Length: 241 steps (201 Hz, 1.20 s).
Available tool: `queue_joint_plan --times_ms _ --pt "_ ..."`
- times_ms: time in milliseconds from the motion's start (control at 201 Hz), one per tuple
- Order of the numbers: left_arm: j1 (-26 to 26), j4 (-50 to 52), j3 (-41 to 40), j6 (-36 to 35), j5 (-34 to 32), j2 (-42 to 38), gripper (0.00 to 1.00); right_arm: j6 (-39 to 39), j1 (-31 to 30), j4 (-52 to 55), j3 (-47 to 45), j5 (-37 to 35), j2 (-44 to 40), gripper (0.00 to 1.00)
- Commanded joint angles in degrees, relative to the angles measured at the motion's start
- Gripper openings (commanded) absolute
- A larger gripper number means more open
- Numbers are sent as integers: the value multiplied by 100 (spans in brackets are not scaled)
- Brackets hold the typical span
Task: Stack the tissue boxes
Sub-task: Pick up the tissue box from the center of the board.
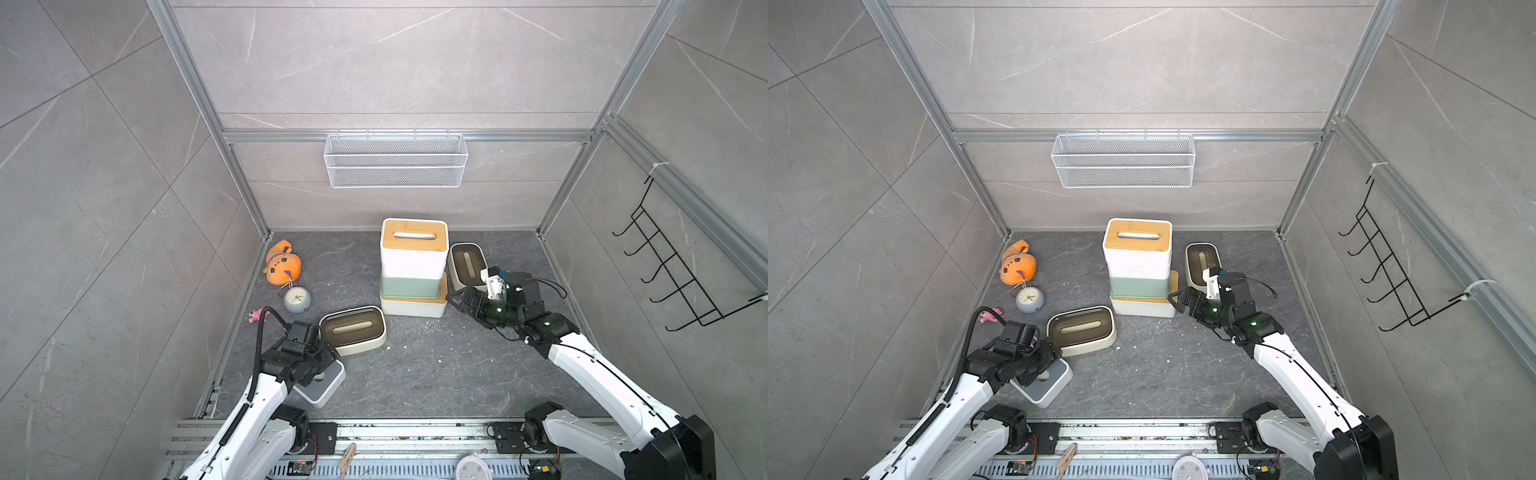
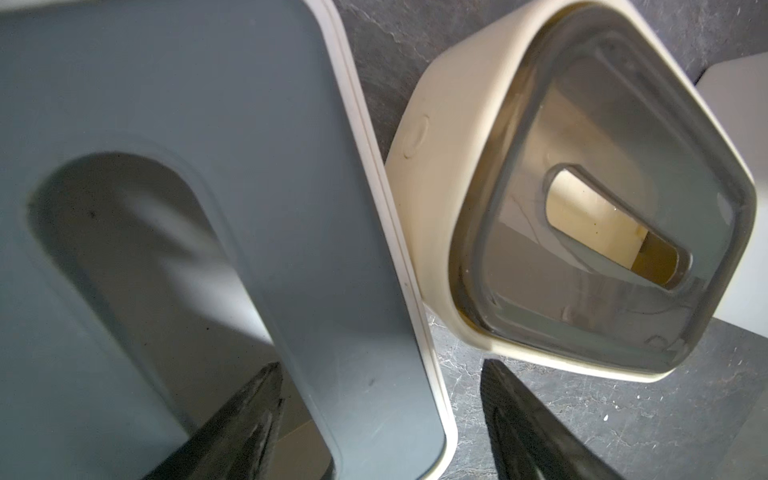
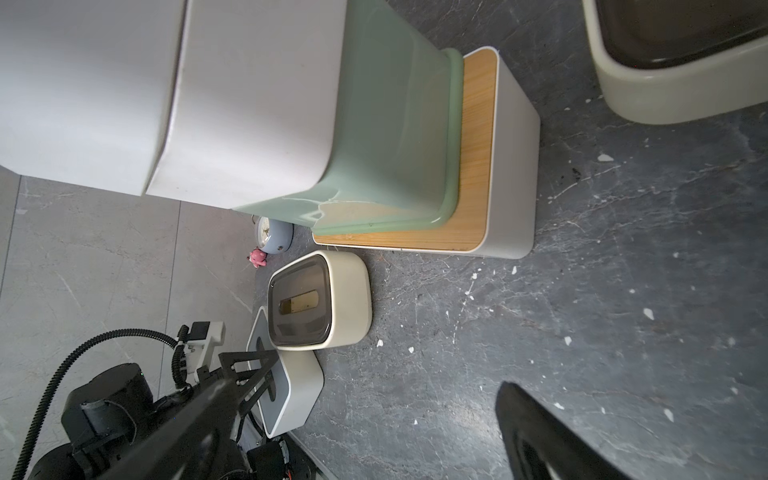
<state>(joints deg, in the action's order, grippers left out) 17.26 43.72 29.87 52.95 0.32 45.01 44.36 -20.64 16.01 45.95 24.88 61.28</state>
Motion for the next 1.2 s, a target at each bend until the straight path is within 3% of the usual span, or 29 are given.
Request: queue_joint_plan --times_ms 0,479,922,1197 --pt "56 108 78 22 -131 88 77 73 -43 -16 -128 -31 -67 100" --pt "156 -96 50 5 -159 575 66 -149 -51 -3 -183 162 -569 100" --pt "166 -180 103 -133 -246 936 44 -106 -47 -34 -305 229 -619 100" --pt "173 135 316 -291 -531 765 34 -58 -56 -97 -298 254 -497 100"
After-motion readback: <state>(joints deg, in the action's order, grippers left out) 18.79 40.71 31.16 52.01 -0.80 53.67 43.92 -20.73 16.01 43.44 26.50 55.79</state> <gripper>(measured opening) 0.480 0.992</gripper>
